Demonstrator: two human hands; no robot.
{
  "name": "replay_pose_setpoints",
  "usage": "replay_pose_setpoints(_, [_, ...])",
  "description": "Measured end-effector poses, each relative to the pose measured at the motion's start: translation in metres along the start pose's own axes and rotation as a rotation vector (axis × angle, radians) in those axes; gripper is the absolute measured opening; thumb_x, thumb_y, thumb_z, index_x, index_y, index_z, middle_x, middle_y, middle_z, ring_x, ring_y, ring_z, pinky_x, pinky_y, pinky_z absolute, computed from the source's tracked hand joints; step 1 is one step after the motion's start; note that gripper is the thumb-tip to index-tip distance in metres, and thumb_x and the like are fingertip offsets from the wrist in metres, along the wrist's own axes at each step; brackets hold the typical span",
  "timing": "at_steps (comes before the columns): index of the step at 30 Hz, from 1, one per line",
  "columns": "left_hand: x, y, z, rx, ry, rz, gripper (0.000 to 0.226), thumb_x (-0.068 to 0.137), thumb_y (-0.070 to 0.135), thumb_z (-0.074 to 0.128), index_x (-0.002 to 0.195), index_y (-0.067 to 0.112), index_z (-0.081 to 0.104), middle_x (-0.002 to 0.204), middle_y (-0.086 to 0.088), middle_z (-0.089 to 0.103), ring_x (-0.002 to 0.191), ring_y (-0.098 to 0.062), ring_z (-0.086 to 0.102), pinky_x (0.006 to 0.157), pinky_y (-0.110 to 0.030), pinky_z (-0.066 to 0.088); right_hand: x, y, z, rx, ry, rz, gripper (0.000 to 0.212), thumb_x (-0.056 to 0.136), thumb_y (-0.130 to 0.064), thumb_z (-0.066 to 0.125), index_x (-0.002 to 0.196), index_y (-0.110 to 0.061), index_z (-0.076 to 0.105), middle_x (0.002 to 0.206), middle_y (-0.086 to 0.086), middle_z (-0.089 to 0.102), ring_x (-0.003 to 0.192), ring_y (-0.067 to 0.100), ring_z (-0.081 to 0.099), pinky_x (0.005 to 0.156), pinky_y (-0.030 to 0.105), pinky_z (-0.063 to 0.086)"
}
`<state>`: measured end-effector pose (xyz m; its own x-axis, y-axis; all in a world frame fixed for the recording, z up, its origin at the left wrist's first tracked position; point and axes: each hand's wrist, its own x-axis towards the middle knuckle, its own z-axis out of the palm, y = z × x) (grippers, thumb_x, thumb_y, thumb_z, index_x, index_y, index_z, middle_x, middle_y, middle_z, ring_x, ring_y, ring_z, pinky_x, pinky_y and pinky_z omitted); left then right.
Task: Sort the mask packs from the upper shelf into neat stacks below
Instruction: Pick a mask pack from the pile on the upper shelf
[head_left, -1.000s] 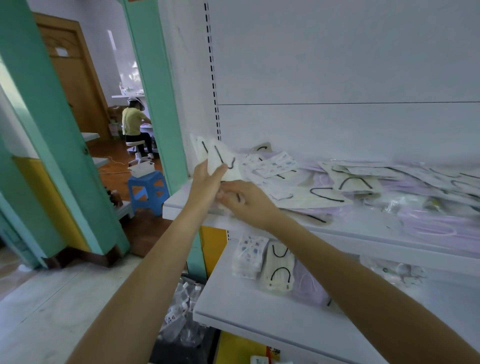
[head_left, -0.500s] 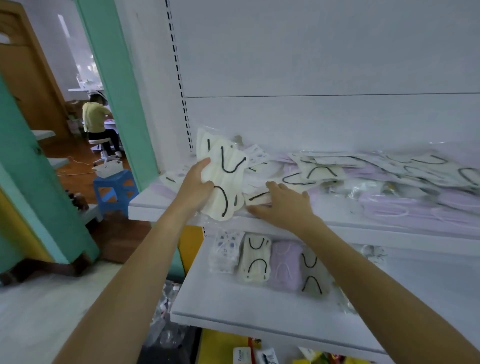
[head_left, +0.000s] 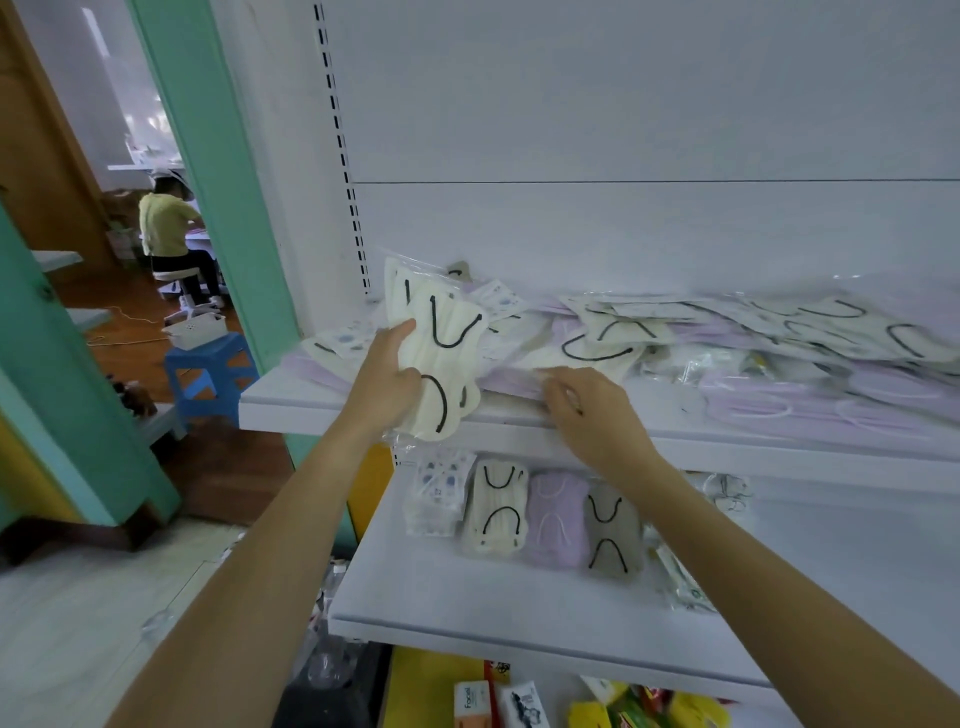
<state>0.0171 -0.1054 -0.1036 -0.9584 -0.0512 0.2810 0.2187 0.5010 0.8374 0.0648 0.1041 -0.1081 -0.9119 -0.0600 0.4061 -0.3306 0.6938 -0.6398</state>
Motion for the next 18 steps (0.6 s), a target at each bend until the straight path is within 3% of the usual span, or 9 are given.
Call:
replay_pose_setpoints(3, [0.002, -0.003, -0.003, -0.052, 0.001, -0.052, 0.056, 0.092, -0.001, 0.043, 0.144, 0.018, 0.033, 0.151, -0.001, 0.028, 0.140, -0.017, 0.025, 0.116, -0.037, 0.023, 0.001, -0.009, 0.004, 0.387, 0.297, 0.062, 0.032, 0.101, -0.026, 0.034, 0.124, -0.016, 0.055, 0.082, -0.008, 0.051, 0.074, 0.005, 0.047, 0.067, 0.011, 0.036])
replay_pose_setpoints(6, [0.000, -0.002, -0.007, -0.186, -0.017, -0.119, 0.043, 0.095, 0.022, 0.051, 0.138, 0.022, 0.044, 0.145, -0.002, 0.042, 0.131, -0.019, 0.042, 0.109, -0.042, 0.036, 0.008, -0.025, 0.012, 0.494, 0.431, -0.147, 0.029, 0.101, -0.020, 0.035, 0.124, -0.020, 0.052, 0.102, -0.011, 0.054, 0.099, -0.001, 0.050, 0.089, 0.013, 0.039])
replay_pose_setpoints(8, [-0.001, 0.004, -0.010, -0.286, -0.004, -0.172, 0.032, 0.098, 0.039, 0.044, 0.121, 0.021, 0.056, 0.121, -0.004, 0.063, 0.105, -0.017, 0.061, 0.088, -0.034, 0.052, 0.015, -0.028, 0.023, 0.385, 0.188, -0.271, 0.030, 0.100, -0.014, 0.037, 0.125, -0.021, 0.052, 0.113, -0.007, 0.055, 0.103, -0.006, 0.047, 0.089, 0.004, 0.033])
replay_pose_setpoints(9, [0.000, 0.005, -0.010, -0.331, 0.000, -0.196, 0.036, 0.098, 0.047, 0.036, 0.113, 0.022, 0.058, 0.106, -0.002, 0.067, 0.093, -0.016, 0.064, 0.075, -0.031, 0.054, 0.017, -0.030, 0.028, 0.300, -0.029, -0.254, 0.031, 0.099, -0.014, 0.038, 0.126, -0.018, 0.054, 0.119, -0.001, 0.056, 0.105, -0.001, 0.047, 0.089, 0.006, 0.034])
replay_pose_setpoints(11, [0.001, 0.001, -0.013, -0.444, -0.015, -0.296, 0.040, 0.096, 0.056, 0.031, 0.106, 0.028, 0.058, 0.098, 0.002, 0.064, 0.088, -0.015, 0.062, 0.071, -0.031, 0.051, 0.020, -0.023, 0.039, -0.033, -0.332, -0.281, 0.034, 0.098, -0.017, 0.043, 0.130, -0.017, 0.053, 0.129, 0.004, 0.053, 0.116, 0.013, 0.047, 0.098, 0.021, 0.034])
replay_pose_setpoints(13, [0.000, -0.003, -0.014, -0.356, 0.001, -0.309, 0.021, 0.096, 0.039, 0.047, 0.111, 0.029, 0.057, 0.104, 0.003, 0.060, 0.083, -0.012, 0.059, 0.066, -0.028, 0.047, 0.019, -0.018, 0.040, -0.171, -0.441, -0.339, 0.040, 0.095, -0.026, 0.051, 0.134, -0.019, 0.050, 0.135, 0.001, 0.051, 0.125, 0.015, 0.042, 0.104, 0.024, 0.028])
replay_pose_setpoints(14, [-0.001, -0.005, -0.015, -0.288, -0.003, -0.275, 0.029, 0.094, 0.025, 0.053, 0.123, 0.027, 0.053, 0.111, 0.002, 0.057, 0.083, -0.011, 0.058, 0.061, -0.024, 0.044, 0.019, -0.019, 0.033, -0.099, -0.446, -0.293, 0.043, 0.094, -0.030, 0.053, 0.135, -0.021, 0.048, 0.136, -0.001, 0.049, 0.126, 0.014, 0.041, 0.102, 0.022, 0.027])
replay_pose_setpoints(16, [0.001, -0.009, -0.014, -0.219, -0.034, -0.190, 0.057, 0.090, 0.007, 0.057, 0.141, 0.024, 0.038, 0.126, 0.000, 0.050, 0.097, -0.015, 0.056, 0.063, -0.020, 0.045, 0.026, -0.015, 0.012, 0.063, -0.283, -0.145, 0.045, 0.093, -0.033, 0.054, 0.136, -0.022, 0.046, 0.140, -0.002, 0.047, 0.128, 0.013, 0.041, 0.102, 0.021, 0.027])
replay_pose_setpoints(18, [-0.001, -0.005, -0.013, -0.210, -0.025, -0.134, 0.061, 0.089, 0.000, 0.055, 0.142, 0.024, 0.036, 0.129, 0.001, 0.045, 0.105, -0.015, 0.052, 0.066, -0.016, 0.046, 0.046, 0.005, -0.011, -0.121, -0.028, 0.004, 0.047, 0.093, -0.030, 0.053, 0.138, -0.020, 0.043, 0.143, 0.002, 0.043, 0.132, 0.020, 0.037, 0.108, 0.030, 0.026])
